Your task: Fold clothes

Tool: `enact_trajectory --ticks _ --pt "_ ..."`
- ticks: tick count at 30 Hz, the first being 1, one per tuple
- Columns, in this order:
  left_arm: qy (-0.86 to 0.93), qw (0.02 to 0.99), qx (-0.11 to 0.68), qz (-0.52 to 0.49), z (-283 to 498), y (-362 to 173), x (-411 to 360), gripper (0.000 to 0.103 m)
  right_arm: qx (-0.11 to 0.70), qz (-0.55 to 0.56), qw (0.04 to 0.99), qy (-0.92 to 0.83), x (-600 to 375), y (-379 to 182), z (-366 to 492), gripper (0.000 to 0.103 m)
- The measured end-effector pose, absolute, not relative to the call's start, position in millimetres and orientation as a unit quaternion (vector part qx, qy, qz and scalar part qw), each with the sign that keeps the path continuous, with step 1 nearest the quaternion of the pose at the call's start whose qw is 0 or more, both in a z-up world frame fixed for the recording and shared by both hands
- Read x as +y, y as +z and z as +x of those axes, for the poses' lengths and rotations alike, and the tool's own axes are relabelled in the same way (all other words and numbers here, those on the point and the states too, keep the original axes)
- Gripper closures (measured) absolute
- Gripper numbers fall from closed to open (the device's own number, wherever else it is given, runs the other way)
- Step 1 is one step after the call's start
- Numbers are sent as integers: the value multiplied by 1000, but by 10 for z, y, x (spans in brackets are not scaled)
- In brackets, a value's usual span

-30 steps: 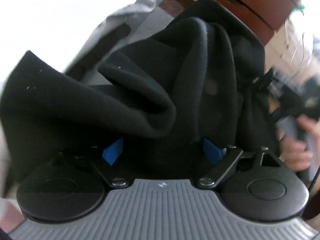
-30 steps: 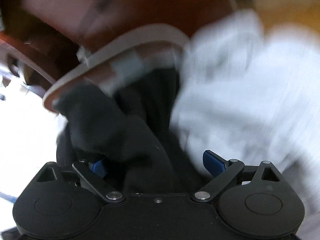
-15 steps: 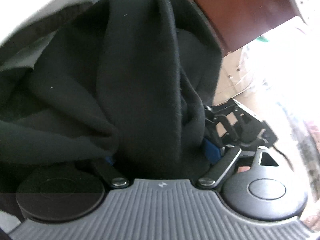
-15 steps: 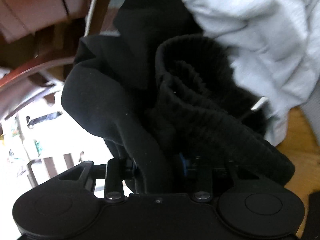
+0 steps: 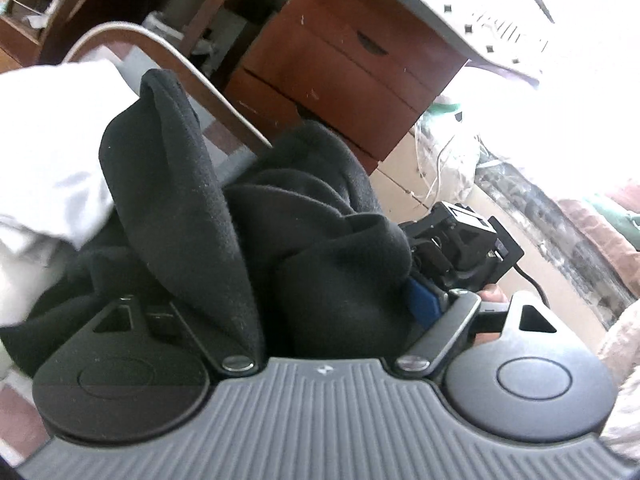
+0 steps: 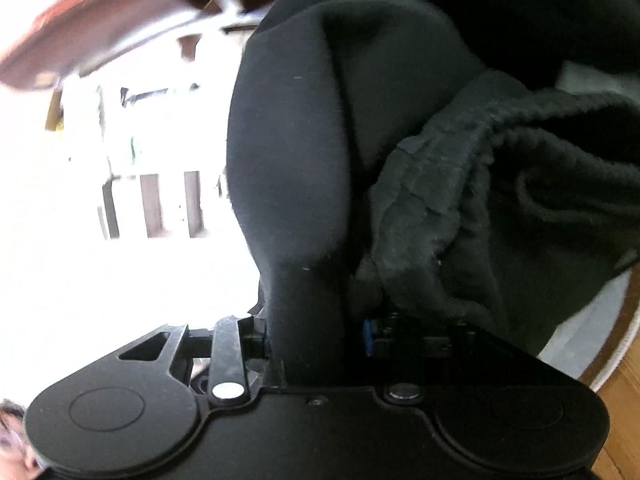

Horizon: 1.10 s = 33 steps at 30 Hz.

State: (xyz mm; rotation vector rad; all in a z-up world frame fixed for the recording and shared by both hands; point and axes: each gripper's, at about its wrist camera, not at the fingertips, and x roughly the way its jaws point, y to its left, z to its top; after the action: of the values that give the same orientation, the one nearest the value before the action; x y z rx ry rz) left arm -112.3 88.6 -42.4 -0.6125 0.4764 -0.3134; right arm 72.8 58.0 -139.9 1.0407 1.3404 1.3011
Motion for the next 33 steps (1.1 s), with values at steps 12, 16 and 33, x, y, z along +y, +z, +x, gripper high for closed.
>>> enact_trajectory --ticks 12,16,33 --pt "-92 945 144 -277 -1989 366 1079 20 516 319 482 633 1076 -214 209 60" --pt "-56 942 110 -312 -2447 457 1375 20 516 266 458 673 1538 142 21 60" --pt "188 953 -36 -234 -5155 1639 1799 20 416 48 330 846 3602 1820 -2101 63"
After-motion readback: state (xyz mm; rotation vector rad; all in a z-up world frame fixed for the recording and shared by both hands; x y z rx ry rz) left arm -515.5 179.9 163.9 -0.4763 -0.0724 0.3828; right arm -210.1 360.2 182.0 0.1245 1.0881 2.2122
